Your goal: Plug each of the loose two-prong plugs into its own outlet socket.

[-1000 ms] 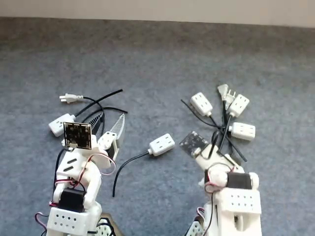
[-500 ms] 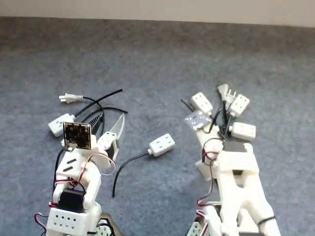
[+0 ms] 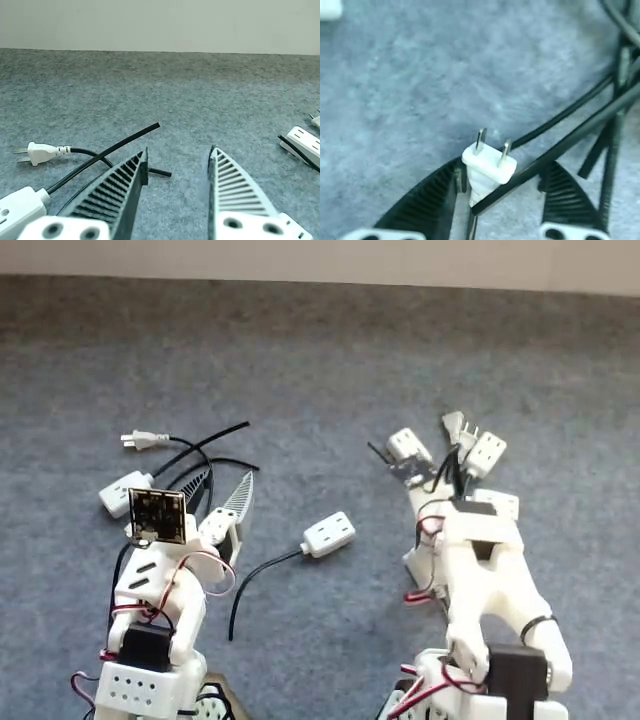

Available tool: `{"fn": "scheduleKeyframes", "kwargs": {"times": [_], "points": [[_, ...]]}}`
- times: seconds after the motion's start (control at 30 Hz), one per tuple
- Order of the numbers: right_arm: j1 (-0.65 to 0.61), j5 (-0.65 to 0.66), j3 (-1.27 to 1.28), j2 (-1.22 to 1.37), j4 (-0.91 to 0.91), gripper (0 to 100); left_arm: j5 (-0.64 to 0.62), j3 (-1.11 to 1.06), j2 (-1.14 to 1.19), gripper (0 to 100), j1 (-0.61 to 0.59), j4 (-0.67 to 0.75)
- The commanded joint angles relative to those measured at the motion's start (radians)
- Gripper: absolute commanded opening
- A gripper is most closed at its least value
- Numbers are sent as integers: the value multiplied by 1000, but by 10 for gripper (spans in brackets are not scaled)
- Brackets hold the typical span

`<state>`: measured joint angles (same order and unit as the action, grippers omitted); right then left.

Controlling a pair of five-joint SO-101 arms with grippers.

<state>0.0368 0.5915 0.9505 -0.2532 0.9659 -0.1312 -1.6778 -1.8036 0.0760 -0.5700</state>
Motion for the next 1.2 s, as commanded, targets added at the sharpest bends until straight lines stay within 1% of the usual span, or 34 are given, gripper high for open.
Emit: {"fn": "scheduleKeyframes", "kwargs": {"times": [0.0, 0.13, 0.3, 0.53, 0.6, 0.77, 0.87, 1.03, 1.17], "points": [[41, -5, -61, 42, -19, 190, 5, -16, -2, 207, -12, 14], [51, -3, -93, 70, -16, 190, 5, -16, -2, 207, -12, 14], [47, -5, -127, 73, -16, 113, 5, -16, -2, 207, -12, 14], [45, -3, -170, 65, -10, 105, 5, -16, -4, 207, -12, 14], [35, -3, -225, 65, 31, 105, 5, -16, -4, 207, -12, 14], [-12, -5, -432, 65, 226, 105, 5, -16, -4, 207, -12, 14], [-13, -5, -518, 73, 282, 105, 5, -16, -4, 207, -12, 14], [-16, 2, -576, 59, 363, 105, 5, -16, -5, 207, -12, 17], [-65, 2, -705, 7, 464, 105, 5, -16, -5, 207, -12, 18]]}}
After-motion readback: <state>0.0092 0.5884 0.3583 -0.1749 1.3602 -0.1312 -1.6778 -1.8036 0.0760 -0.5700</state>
